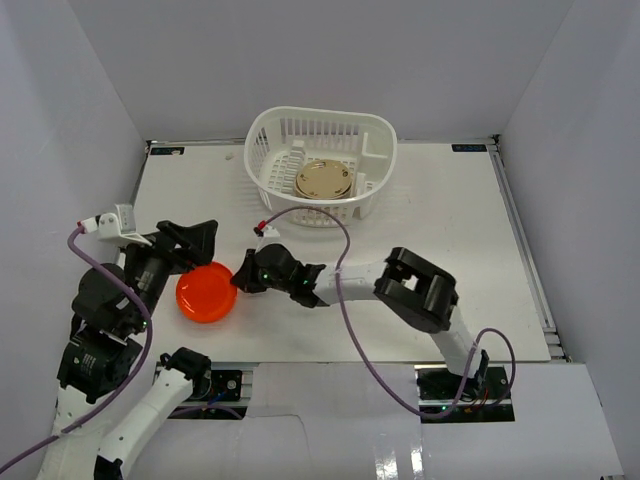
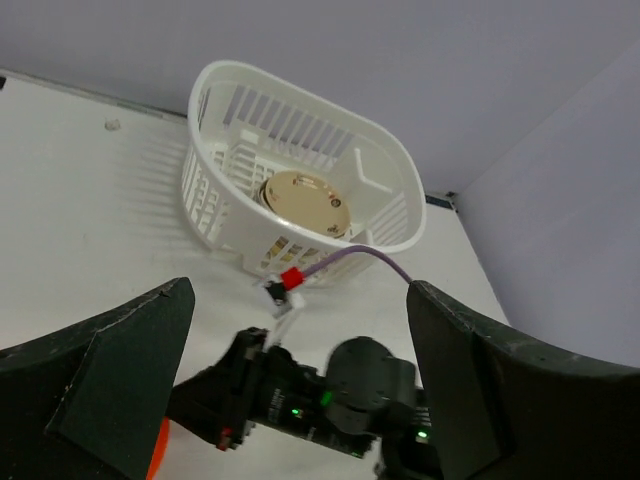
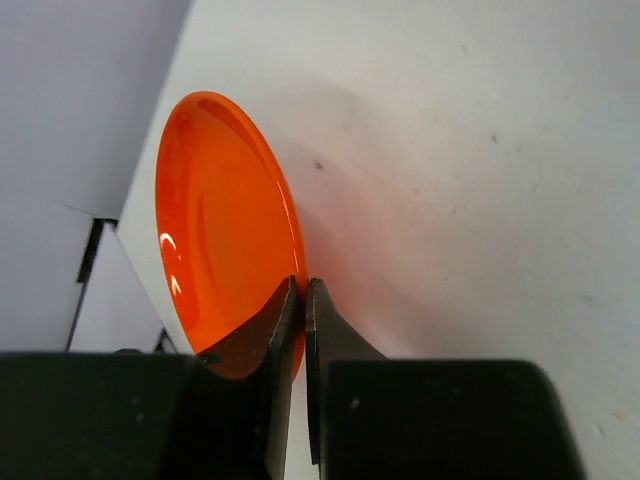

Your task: Place the plates into the plastic bin on the countertop

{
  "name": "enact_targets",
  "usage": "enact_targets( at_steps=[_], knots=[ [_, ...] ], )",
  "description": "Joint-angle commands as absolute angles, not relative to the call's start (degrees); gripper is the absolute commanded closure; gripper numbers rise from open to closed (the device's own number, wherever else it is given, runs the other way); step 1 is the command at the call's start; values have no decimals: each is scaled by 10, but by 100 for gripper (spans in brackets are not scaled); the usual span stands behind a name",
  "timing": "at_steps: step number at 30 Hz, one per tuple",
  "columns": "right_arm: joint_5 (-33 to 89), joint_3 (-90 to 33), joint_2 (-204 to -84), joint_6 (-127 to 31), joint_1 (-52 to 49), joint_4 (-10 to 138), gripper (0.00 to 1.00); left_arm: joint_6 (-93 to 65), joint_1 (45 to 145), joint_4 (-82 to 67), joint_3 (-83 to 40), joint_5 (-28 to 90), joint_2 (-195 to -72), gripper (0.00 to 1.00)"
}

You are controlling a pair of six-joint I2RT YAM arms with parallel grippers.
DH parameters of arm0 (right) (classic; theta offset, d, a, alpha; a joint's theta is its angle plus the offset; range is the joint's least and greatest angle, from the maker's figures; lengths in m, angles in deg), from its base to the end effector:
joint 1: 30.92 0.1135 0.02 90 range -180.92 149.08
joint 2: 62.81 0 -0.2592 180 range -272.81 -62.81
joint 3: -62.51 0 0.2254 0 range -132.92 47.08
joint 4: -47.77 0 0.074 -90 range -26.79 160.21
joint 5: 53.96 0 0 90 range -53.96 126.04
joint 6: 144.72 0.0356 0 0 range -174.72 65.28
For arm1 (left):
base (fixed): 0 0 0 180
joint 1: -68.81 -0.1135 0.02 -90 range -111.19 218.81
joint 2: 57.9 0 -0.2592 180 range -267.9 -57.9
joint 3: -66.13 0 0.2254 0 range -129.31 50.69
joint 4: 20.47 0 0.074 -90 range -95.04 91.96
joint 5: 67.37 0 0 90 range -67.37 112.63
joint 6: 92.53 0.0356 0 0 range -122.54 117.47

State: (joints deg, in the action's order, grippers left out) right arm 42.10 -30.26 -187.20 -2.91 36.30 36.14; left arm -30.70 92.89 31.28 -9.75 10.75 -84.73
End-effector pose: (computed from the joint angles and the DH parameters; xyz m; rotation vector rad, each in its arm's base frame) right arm 0.1820 0.4237 0.1718 -0.2084 2.1328 1.2350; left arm 0.0442 -0.0117 0.3956 -0.2206 1.6286 -0.5342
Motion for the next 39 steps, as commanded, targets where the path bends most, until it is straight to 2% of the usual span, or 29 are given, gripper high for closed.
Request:
enact_targets(
  at_steps=[1,5,9,11,17,22,25,27,28,31,33,34,35,37,38,39],
  knots=[
    [519,-267,-1694,-174,353,302,92,-283,926,286,-160,79,-861,2],
    [560,-253,-1549,-259,271,382,92,-282,927,276,-176,87,-871,2],
    [483,-275,-1512,-234,135,465,92,-295,927,246,-106,98,-863,2],
    [437,-317,-1535,-213,63,518,92,-300,927,232,-52,97,-866,2],
    [376,-436,-1645,-190,-37,623,92,-293,927,204,26,89,-906,2],
    [318,-491,-1712,-153,-68,683,92,-272,926,183,69,77,-916,2],
    [318,-506,-1737,-155,-68,708,88,-269,927,171,86,77,-908,2],
    [306,-509,-1750,-155,-68,719,77,-266,927,170,87,80,-906,2],
    [305,-512,-1753,-155,-68,723,60,-266,927,169,89,81,-905,2],
    [301,-523,-1745,-168,-68,743,39,-263,926,171,91,79,-903,2],
    [301,-528,-1733,-176,-68,746,29,-264,927,172,91,77,-902,2],
    [301,-528,-1715,-180,-66,746,21,-264,927,171,90,76,-902,2],
    [301,-526,-1705,-186,-65,745,20,-266,926,171,90,74,-901,2],
    [297,-520,-1667,-197,-61,742,6,-268,927,172,89,72,-901,2],
    [294,-515,-1654,-201,-60,739,2,-269,926,173,87,72,-901,2],
    [290,-507,-1636,-204,-60,735,4,-270,926,173,83,82,-902,2]
  ],
)
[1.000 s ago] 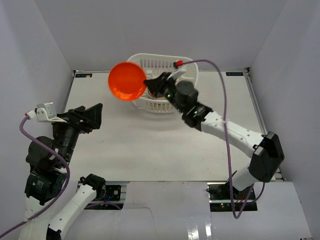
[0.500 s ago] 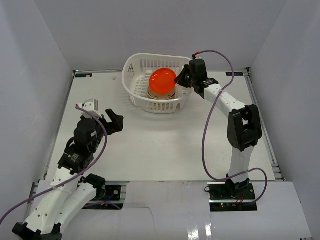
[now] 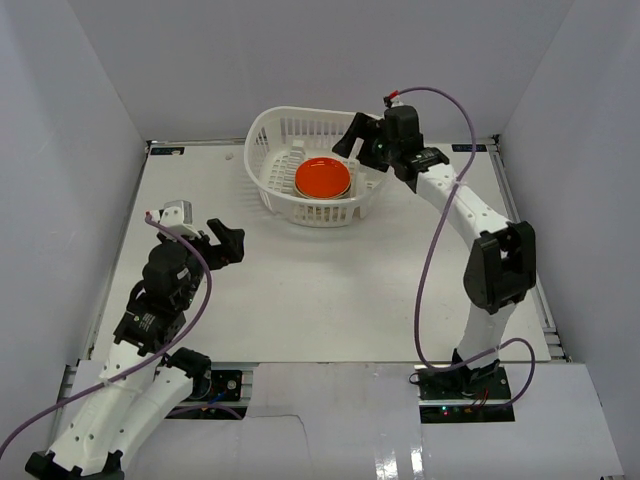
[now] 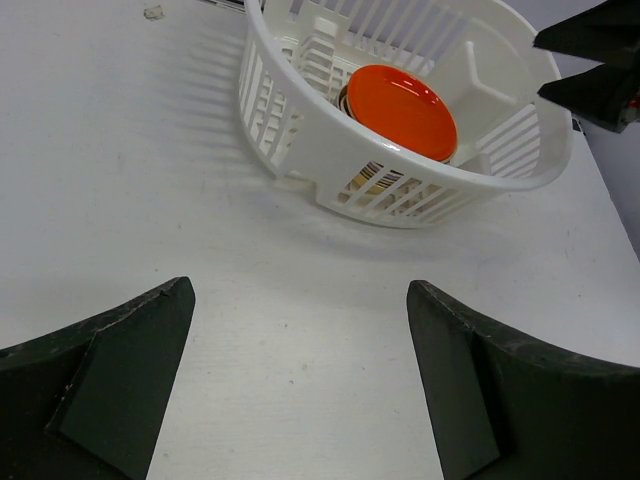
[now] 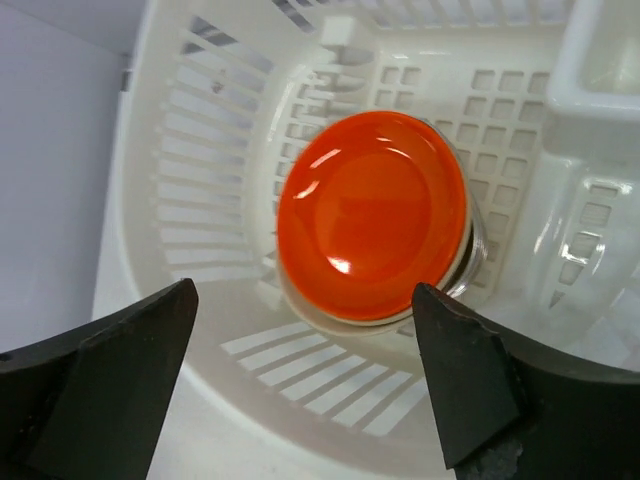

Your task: Place the plates into the plastic bin on the countertop

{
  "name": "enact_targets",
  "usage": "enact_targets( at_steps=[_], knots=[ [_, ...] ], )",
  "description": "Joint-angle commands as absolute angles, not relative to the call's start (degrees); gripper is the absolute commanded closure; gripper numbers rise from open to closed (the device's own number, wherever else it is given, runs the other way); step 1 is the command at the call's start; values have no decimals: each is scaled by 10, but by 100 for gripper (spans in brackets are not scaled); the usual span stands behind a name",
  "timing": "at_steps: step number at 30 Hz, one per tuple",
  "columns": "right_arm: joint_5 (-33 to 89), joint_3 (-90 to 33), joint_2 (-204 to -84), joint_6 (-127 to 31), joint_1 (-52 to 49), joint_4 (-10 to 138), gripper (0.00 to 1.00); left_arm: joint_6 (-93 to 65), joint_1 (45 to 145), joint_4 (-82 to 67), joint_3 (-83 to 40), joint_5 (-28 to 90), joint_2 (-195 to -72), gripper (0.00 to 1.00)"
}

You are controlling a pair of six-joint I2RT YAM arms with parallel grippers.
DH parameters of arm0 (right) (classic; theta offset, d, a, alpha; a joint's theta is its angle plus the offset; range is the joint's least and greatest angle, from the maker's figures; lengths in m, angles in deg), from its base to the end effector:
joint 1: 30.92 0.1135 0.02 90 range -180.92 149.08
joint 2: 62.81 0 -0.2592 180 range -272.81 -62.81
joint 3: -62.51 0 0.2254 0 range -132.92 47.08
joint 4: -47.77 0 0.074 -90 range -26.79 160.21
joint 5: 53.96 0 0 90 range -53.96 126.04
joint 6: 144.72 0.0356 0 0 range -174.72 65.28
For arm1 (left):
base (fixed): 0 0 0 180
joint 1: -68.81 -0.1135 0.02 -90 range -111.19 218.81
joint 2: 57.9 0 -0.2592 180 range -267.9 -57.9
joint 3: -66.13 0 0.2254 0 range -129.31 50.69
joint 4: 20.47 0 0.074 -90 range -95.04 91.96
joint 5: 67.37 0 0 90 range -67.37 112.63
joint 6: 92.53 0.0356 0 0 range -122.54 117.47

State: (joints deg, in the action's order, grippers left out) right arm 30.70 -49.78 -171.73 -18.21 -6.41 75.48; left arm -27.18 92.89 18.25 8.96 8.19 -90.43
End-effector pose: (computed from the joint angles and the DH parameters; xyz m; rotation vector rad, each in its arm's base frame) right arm 0.3888 0.1809 0.3268 0.1551 2.0736 0.7643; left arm 0.1055 -0.0374 0.3205 -0.1885 1.8148 -0.3749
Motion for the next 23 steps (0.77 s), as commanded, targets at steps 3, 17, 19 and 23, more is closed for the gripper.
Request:
enact_targets(
  at_steps=[3,17,19,23],
  knots=[
    [287,-436,-1544,-231,-57,699,10,-275,926,182,54,121,-907,2],
    [410,26,-903,-382,-52,702,10,-301,926,217,-83,260,-884,2],
    [417,68,-846,-381,-53,724,10,-305,927,217,-51,264,-855,2],
    [403,122,-808,-364,-53,720,10,-313,927,219,-11,272,-832,2]
  ],
)
